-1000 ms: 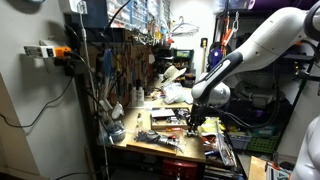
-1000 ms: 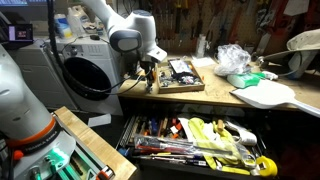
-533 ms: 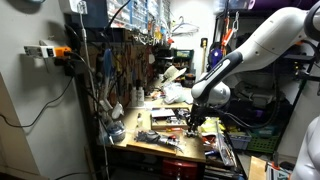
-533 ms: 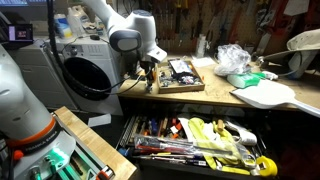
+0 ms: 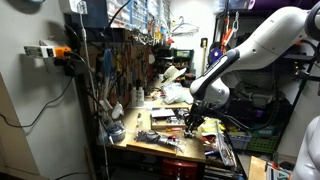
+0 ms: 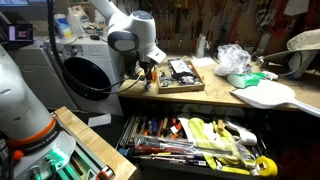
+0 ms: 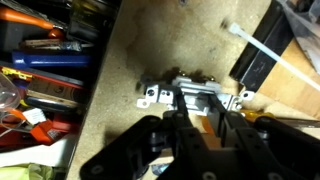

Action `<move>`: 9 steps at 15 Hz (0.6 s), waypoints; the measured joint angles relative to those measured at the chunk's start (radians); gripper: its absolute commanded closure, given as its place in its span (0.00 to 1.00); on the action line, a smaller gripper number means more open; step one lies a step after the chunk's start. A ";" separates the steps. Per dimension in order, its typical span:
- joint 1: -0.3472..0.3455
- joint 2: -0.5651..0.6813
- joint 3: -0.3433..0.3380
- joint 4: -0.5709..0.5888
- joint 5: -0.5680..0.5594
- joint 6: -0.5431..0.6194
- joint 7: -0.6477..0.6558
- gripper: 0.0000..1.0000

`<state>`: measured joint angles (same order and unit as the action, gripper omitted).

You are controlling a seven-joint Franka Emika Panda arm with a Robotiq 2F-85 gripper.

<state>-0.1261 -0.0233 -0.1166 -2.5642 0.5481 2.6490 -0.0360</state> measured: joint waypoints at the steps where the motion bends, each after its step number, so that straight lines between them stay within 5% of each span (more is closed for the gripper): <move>1: 0.001 0.000 0.000 0.000 0.000 0.000 0.000 0.93; 4: 0.001 0.001 0.002 0.000 -0.007 0.000 0.000 0.93; 8: 0.002 0.001 0.003 0.000 -0.074 0.001 0.024 0.42; 9: 0.002 0.001 0.003 0.000 -0.101 0.001 0.038 0.39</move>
<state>-0.1241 -0.0228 -0.1133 -2.5639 0.4469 2.6499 0.0017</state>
